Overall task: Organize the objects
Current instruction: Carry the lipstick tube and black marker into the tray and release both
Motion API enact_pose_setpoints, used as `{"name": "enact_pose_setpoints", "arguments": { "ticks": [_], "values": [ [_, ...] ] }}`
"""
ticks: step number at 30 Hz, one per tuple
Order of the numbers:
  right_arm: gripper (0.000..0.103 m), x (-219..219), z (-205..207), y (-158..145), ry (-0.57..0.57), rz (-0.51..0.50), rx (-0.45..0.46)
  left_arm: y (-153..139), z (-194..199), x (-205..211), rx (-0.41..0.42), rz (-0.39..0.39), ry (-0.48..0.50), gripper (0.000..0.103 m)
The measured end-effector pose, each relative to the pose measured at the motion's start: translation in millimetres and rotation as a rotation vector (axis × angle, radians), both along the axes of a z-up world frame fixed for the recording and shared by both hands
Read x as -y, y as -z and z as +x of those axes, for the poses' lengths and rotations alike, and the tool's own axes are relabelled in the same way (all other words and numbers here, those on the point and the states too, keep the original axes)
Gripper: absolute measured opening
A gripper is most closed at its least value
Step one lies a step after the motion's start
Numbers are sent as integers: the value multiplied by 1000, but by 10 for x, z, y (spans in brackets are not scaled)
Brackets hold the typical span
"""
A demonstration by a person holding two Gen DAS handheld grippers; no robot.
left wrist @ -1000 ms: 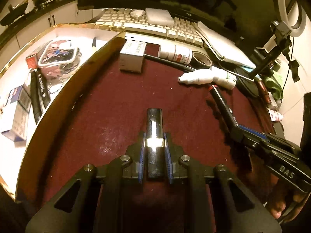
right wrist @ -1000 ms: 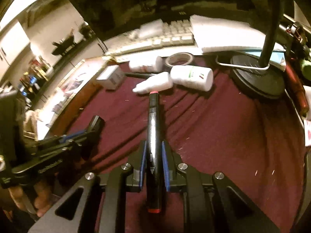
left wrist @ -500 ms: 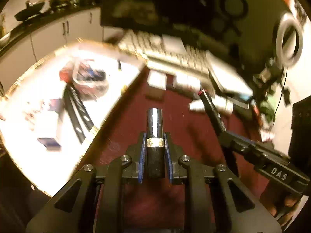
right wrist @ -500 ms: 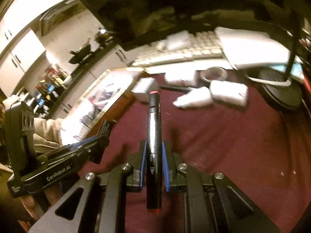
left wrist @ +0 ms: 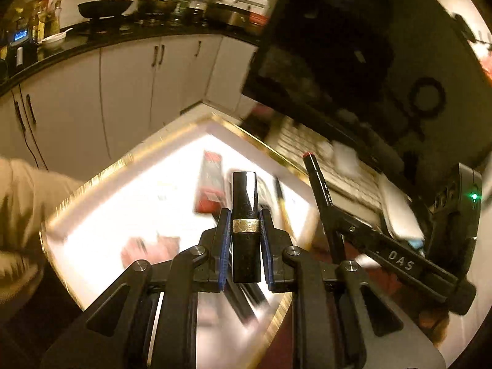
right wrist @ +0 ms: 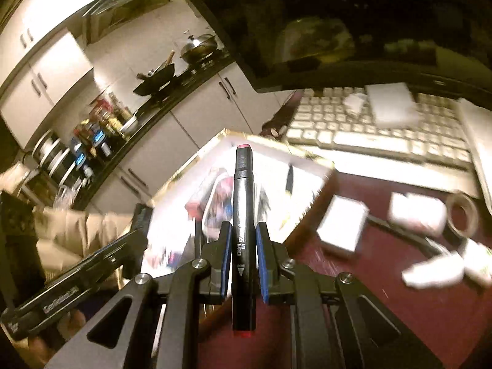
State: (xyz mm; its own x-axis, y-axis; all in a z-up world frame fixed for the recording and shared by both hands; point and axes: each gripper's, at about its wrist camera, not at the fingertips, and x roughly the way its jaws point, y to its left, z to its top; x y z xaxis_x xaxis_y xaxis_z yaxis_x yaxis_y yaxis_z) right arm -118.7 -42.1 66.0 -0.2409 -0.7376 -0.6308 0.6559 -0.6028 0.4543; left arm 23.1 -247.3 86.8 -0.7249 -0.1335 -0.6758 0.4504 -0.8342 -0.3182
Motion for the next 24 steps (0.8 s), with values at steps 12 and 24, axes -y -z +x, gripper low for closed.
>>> {"name": "enact_pose_setpoints", "arguments": {
  "ticks": [12,24],
  "values": [
    [14,286,-510,388,95,13,52,327,-558,676,169,-57,-92,17],
    [14,454,-365,392,94,64,-53,564,-928,741,268,-51,-104,17]
  ]
}}
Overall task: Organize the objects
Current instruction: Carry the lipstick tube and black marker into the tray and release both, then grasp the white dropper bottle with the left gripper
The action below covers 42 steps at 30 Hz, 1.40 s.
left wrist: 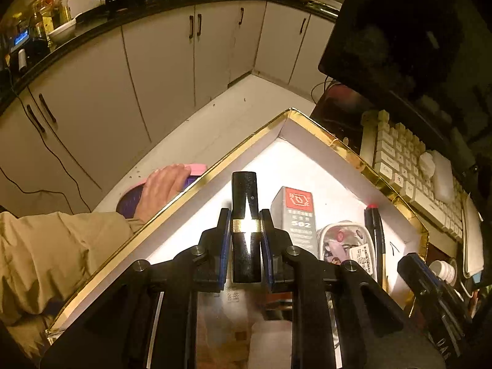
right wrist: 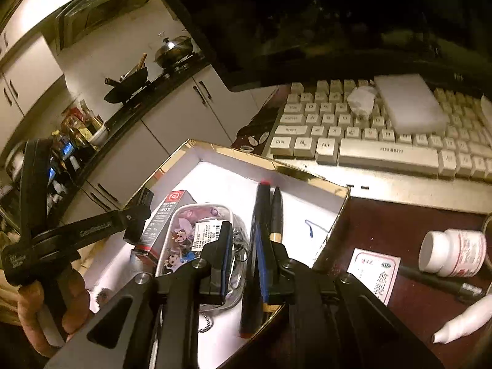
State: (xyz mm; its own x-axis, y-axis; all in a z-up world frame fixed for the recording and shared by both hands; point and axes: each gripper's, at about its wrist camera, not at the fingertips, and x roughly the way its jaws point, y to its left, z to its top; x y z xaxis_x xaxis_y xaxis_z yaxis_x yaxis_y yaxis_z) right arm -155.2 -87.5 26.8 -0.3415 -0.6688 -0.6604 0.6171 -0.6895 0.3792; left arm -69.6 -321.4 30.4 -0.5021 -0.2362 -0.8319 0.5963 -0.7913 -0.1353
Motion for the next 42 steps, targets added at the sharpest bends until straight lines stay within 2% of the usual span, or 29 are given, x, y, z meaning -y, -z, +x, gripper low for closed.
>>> {"name": "enact_pose_setpoints", "arguments": {
  "ticks": [5,10,14,16,19,21,22,23,24,25,26,27,28,31,34,36,38,40,42],
  "values": [
    [14,-14,2,16,-5,1,4,86,-43,-36,13,0,16,17],
    [14,-108,-26,-28,46,-30,-15,85,-59,-34,15,8,27,17],
    [15,-163,-81,8,58,-59,34,52,-55,-80,13,1,50,18],
    [15,-191,-104,1,58,-92,60,-15,-9,-112,17,-35,41,30],
    [15,-223,-93,-73,21,-141,78,-196,187,-187,-52,-66,22,42],
    [15,-306,-33,-206,-1,-168,63,-380,419,-350,-98,-114,13,44],
    [15,-443,46,-323,0,-198,32,-458,522,-453,-123,-139,20,53],
    [19,-556,111,-391,4,-211,8,-554,662,-627,-162,-172,40,58],
    [27,-691,187,-447,7,-225,-14,-622,784,-815,-206,-190,72,68],
    [50,-922,291,-492,19,-246,-28,-656,862,-966,-237,-191,106,72],
    [73,-1114,372,-496,32,-265,-34,-673,926,-1187,-263,-180,169,72],
    [77,-1249,431,-485,38,-278,-39,-667,946,-1402,-268,-160,245,72],
    [77,-1461,518,-454,38,-280,-46,-652,917,-1567,-264,-140,299,72],
    [77,-1921,677,-300,59,-197,-72,-496,790,-2132,-237,-84,482,72],
    [77,-2362,738,-93,128,-123,-71,-327,593,-2577,-179,-129,587,72],
    [77,-2571,727,46,189,-84,-57,-231,443,-2741,-139,-162,615,72],
    [77,-2725,659,162,221,-73,-13,-166,336,-2774,-117,-152,616,72],
    [77,-2813,595,203,240,-96,23,-124,238,-2792,-123,-135,624,72],
    [77,-2894,558,214,261,-122,30,-109,149,-2833,-147,-151,637,72]
  ]
}}
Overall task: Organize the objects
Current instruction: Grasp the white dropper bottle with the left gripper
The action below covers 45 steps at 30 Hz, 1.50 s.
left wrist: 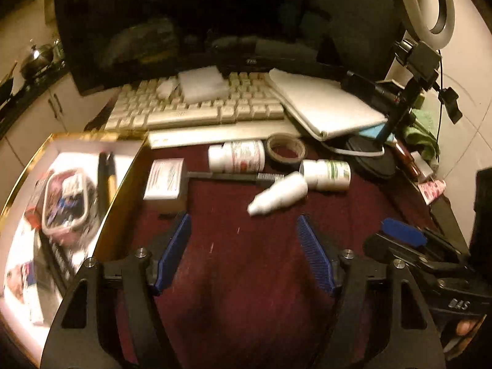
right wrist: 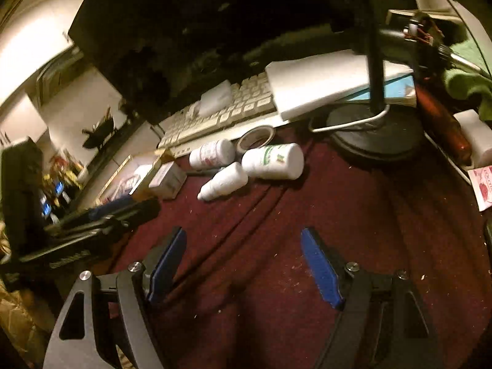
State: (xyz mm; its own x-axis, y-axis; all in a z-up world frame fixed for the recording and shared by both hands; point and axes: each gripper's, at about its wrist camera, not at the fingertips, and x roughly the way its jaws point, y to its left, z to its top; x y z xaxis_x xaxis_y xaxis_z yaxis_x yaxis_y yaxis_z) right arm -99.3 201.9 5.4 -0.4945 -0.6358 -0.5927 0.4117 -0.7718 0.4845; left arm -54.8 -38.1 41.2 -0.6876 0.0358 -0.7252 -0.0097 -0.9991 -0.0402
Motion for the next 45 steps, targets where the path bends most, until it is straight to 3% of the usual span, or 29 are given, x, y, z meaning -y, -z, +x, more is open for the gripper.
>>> {"name": "enact_pose_setpoints", "arguments": {
  "ticks": [3,7,10,15,19,23,27,30,35,41,45],
  "values": [
    [77,-104,-46,0,44,-42,15,52,-237,-62,11,-50,22,72],
    [77,-196,-165,70,48,-111,80,75,-451,-109,43,-43,87,72],
    [77,-200,-136,45,76,-95,59,164,-539,-191,64,-60,164,72],
    [77,-84,-71,9,63,-24,14,336,-719,-201,129,3,182,72],
    [77,-90,-65,19,54,-25,15,446,-728,-229,169,55,191,72],
    [77,-129,-96,37,53,-53,35,422,-686,-266,157,63,220,61],
    [77,-69,-135,72,19,-36,72,423,-688,-222,157,73,199,45],
    [77,-55,-95,42,26,-26,46,429,-670,-216,155,50,188,21],
    [77,-44,-87,47,23,-16,50,416,-484,-124,150,49,144,20],
    [77,-78,-64,26,16,-42,34,275,-105,211,122,197,17,20],
    [77,61,-102,39,-36,-6,57,346,-30,283,156,226,-34,20]
  ]
}}
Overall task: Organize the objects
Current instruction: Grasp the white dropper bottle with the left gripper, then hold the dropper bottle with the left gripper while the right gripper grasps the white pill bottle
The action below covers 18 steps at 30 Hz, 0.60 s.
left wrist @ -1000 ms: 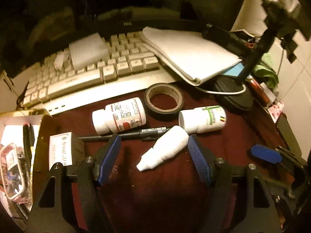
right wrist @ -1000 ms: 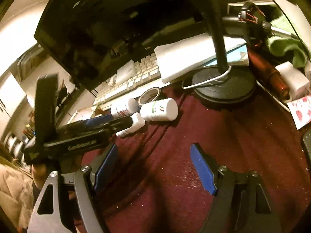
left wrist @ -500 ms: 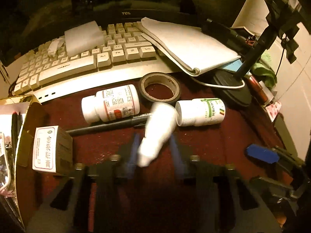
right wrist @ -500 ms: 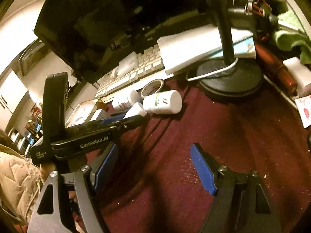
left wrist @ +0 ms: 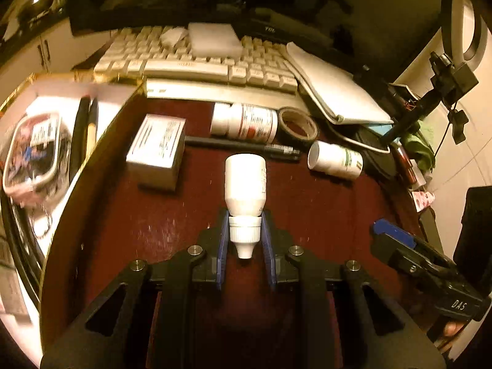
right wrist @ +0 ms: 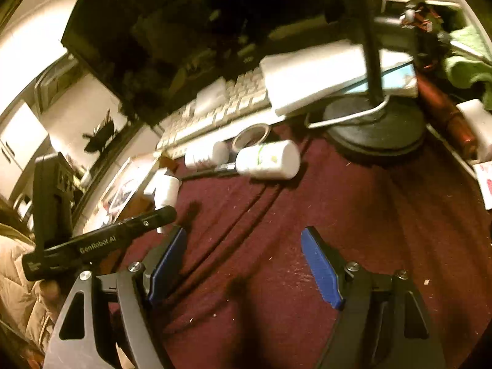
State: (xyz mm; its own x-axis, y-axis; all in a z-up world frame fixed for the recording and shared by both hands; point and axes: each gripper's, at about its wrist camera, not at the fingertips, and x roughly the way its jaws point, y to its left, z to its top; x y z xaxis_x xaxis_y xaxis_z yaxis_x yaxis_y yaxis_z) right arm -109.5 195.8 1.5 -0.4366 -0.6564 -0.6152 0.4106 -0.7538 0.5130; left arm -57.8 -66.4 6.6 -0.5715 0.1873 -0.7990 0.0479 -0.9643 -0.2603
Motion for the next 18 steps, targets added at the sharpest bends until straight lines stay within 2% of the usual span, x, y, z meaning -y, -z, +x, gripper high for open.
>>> {"name": "enact_pose_setpoints", "arguments": {
  "ticks": [2,3,6,10,13,16,18],
  "values": [
    [77,58,11,-12,-17,21,-6,76,26,-12,7,9,-14,20],
    [77,73,23,-29,-27,27,-17,97,71,-20,-17,10,-24,20],
    [77,76,-2,-162,-22,67,-76,101,146,-69,-37,-30,-64,20],
    [78,159,-253,-344,-35,137,-129,93,129,-115,-51,-60,-53,20],
    [78,295,-445,-395,-40,181,-159,80,141,-67,-67,-34,-49,20],
    [78,470,-543,-364,-51,283,-222,58,164,-2,-87,-8,-69,20],
    [78,549,-593,-288,-74,333,-224,49,168,45,-97,15,-84,20]
  ]
}}
